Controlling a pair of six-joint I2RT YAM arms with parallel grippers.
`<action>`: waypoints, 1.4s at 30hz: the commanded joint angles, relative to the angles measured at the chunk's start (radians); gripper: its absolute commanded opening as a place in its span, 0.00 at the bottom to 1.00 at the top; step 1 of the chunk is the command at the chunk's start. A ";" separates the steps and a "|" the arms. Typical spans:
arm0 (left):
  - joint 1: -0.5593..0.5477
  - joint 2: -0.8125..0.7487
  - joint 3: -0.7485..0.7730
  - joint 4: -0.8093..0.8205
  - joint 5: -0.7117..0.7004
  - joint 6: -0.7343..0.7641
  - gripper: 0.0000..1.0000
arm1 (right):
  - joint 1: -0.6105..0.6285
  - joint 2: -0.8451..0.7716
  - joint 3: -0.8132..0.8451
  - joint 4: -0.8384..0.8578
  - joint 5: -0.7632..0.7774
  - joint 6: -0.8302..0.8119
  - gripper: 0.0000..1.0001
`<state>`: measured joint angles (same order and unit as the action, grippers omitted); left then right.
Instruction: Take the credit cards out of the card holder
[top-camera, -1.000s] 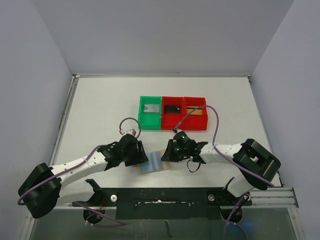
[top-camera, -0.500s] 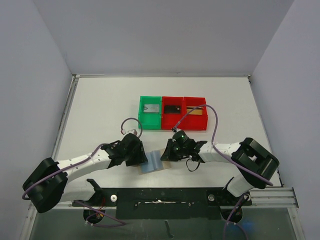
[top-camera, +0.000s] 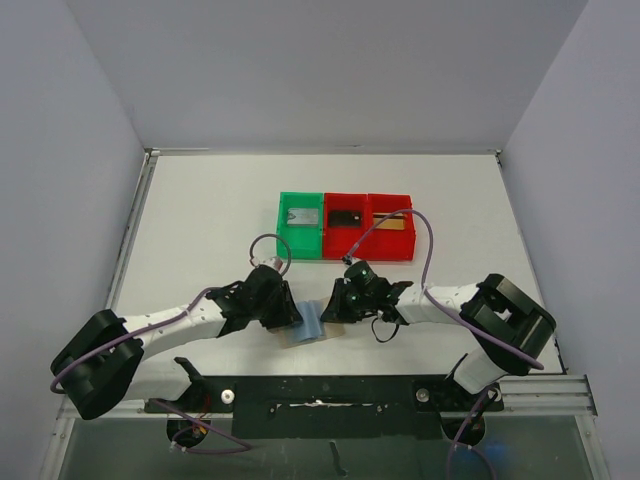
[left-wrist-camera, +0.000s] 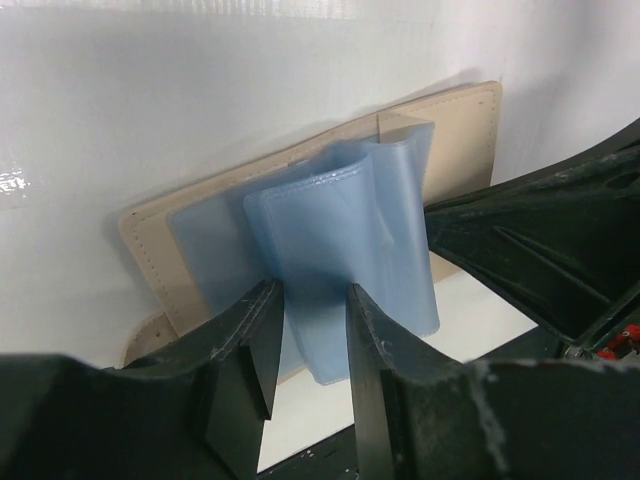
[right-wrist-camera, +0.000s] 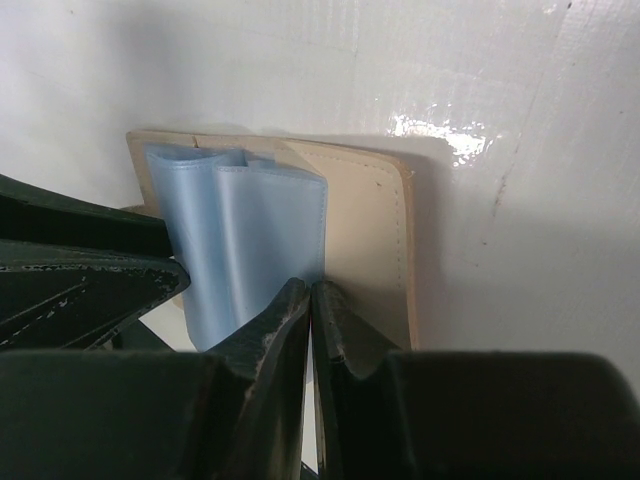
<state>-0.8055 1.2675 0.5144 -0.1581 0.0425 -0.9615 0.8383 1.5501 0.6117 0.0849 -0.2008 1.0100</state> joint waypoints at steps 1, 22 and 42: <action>-0.006 0.001 0.011 0.076 0.023 -0.003 0.30 | 0.008 0.017 0.017 -0.015 0.001 -0.012 0.08; 0.092 -0.288 0.290 -0.389 -0.386 0.197 0.74 | -0.069 -0.574 0.132 -0.422 0.678 -0.321 0.90; 0.700 -0.403 0.691 -0.545 -0.519 0.447 0.79 | -0.672 -0.724 0.516 -0.343 0.288 -0.776 0.98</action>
<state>-0.1093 0.8902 1.1519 -0.7044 -0.4042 -0.5648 0.1627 0.9100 1.1053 -0.3706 0.1944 0.2855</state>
